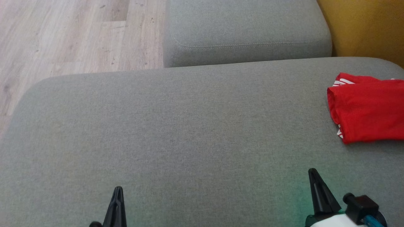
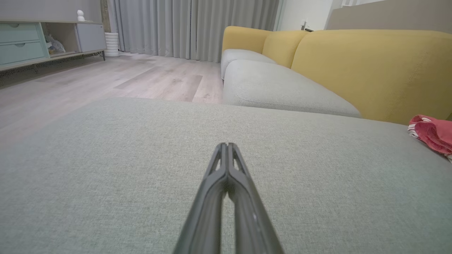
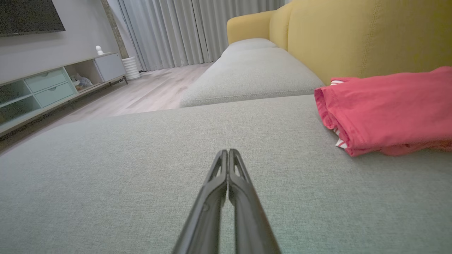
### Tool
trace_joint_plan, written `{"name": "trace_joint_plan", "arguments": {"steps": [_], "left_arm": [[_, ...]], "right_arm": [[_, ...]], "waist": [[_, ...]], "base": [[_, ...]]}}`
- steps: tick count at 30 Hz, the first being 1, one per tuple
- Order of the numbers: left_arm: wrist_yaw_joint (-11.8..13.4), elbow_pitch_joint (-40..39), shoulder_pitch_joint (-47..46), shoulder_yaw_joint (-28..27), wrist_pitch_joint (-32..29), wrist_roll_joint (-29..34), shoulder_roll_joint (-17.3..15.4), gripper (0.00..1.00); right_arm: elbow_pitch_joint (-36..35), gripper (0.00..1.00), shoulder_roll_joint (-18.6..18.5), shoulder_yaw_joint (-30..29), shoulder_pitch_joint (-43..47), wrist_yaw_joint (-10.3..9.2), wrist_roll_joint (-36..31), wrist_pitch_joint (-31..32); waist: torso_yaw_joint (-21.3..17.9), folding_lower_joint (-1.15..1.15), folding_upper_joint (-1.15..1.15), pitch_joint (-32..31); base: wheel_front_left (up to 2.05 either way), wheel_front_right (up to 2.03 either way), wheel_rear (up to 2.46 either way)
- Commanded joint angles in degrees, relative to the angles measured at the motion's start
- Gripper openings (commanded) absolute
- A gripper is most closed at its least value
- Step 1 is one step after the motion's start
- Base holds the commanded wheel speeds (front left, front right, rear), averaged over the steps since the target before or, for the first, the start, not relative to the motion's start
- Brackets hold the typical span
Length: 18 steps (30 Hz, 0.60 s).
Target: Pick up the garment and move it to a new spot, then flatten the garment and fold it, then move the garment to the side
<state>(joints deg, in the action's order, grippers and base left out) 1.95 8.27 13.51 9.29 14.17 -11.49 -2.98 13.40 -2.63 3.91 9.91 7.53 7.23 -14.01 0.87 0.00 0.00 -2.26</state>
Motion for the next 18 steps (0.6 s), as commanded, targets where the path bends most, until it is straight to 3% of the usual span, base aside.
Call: {"name": "trace_joint_plan", "arguments": {"steps": [1, 18], "left_arm": [[-0.3, -1.7, -1.6, -0.4, -0.2, -1.7, -0.2, 0.00], [-1.7, -0.2, -4.4, -1.7, -2.5, -13.8, -0.8, 0.00]], "right_arm": [[-1.9, 0.00, -0.3, -0.1, -2.1, 0.00, 2.0, 0.4], [-1.4, 0.00, -0.9, -0.7, -4.2, -0.01, 14.6, 2.5]], "waist": [[0.0, 0.00, 0.00, 0.0], [-0.1, 0.00, 0.00, 0.4]], "base": [[0.00, 0.00, 0.00], [0.00, 0.00, 0.00]]}}
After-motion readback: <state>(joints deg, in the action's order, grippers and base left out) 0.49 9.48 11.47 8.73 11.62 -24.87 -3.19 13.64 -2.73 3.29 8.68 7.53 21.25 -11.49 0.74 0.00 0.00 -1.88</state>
